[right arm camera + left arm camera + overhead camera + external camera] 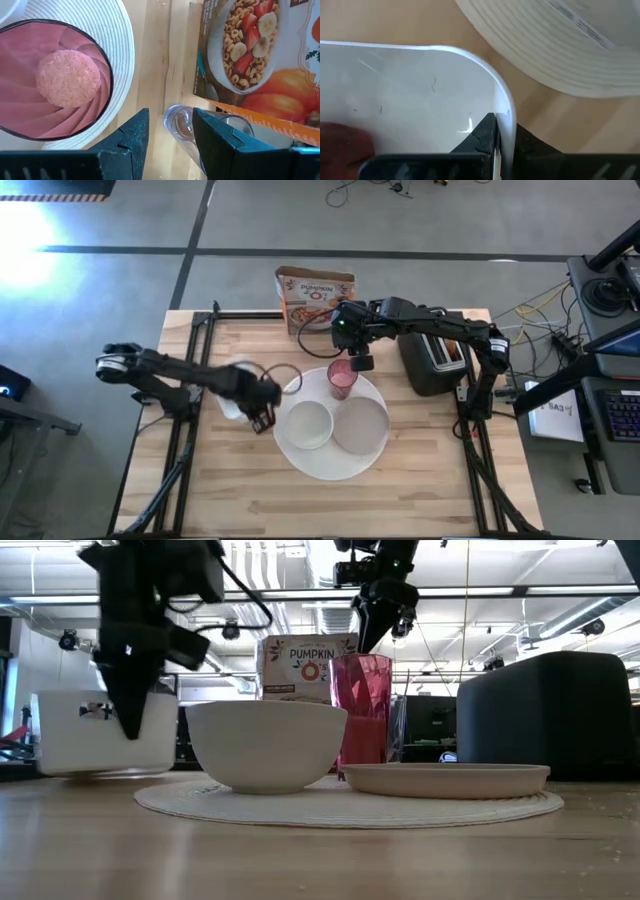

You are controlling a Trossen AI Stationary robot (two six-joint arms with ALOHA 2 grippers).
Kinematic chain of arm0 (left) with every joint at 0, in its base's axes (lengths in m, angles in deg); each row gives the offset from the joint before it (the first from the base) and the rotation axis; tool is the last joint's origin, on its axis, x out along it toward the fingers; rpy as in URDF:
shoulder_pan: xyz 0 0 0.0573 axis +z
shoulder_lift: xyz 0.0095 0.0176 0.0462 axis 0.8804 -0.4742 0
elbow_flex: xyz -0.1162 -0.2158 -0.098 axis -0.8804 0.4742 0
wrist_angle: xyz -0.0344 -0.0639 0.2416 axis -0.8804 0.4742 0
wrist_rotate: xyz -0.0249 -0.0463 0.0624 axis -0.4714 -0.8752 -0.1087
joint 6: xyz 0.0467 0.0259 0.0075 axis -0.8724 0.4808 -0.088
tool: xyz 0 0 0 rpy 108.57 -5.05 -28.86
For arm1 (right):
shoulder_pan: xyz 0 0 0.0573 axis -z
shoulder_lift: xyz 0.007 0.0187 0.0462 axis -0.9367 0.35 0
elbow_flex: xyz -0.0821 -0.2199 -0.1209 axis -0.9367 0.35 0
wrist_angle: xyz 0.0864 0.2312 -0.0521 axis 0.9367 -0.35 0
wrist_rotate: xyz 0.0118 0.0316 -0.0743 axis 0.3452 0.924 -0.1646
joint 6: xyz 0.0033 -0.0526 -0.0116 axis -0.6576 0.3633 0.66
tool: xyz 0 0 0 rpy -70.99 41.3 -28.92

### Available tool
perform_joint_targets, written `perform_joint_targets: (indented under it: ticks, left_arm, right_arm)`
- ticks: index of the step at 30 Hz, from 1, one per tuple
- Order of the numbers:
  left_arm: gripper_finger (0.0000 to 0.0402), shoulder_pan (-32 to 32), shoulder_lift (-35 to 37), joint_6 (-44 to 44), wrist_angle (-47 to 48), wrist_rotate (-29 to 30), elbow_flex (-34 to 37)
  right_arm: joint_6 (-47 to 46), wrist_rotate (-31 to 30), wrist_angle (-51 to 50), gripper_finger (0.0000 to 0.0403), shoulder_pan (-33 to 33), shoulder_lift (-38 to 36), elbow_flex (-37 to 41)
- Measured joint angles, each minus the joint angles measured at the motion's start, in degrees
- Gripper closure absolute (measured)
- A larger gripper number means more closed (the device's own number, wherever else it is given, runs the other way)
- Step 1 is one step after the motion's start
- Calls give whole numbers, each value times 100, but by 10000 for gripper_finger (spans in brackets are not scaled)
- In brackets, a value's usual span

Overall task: Arrange a breakfast setting
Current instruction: Move the white bin to the bottom right of the table

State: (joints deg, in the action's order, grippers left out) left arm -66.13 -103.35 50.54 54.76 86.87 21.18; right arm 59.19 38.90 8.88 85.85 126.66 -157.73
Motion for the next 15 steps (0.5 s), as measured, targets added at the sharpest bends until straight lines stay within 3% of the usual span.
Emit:
perform_joint_targets:
  ticks: [6, 15]
  left_arm:
    - [401, -1149, 0, 1590, -188, -13, -4]
    - [401, -2666, -353, 2971, -987, 32, -678]
  right_arm:
    - [-429, 2, 0, 266, -4, 0, 0]
    - [-1332, 11, -181, 271, -23, 0, 0]
